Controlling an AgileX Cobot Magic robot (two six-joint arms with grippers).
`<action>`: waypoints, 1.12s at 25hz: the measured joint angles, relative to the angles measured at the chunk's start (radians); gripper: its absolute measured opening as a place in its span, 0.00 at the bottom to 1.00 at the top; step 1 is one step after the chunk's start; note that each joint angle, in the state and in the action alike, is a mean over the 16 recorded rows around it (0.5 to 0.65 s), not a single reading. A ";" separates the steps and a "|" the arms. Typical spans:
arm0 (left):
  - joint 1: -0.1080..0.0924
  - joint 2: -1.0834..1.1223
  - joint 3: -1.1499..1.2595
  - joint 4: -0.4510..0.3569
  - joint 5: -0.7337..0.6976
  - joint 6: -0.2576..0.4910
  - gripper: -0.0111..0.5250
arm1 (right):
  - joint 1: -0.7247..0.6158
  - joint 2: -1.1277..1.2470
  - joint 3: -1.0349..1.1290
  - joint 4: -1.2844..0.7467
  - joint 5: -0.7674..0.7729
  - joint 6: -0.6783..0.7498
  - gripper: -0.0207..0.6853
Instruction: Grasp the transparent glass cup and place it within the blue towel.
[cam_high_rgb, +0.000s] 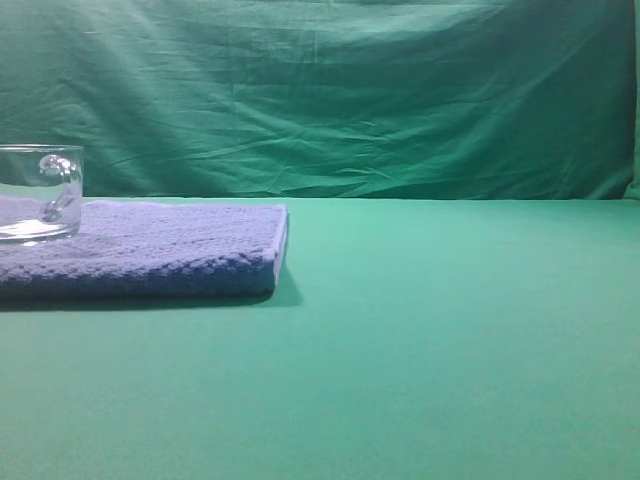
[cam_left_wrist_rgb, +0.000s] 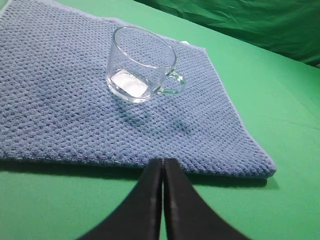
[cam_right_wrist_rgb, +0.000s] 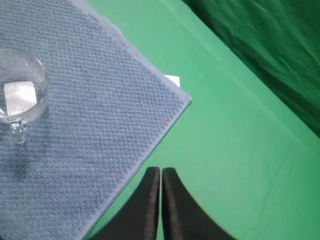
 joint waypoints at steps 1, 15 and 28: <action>0.000 0.000 0.000 0.000 0.000 0.000 0.02 | -0.001 -0.031 0.035 -0.001 -0.011 0.015 0.03; 0.000 0.000 0.000 0.000 0.000 0.000 0.02 | -0.152 -0.490 0.652 0.018 -0.335 0.208 0.05; 0.000 0.000 0.000 0.000 0.000 0.000 0.02 | -0.498 -0.923 1.160 0.072 -0.634 0.233 0.09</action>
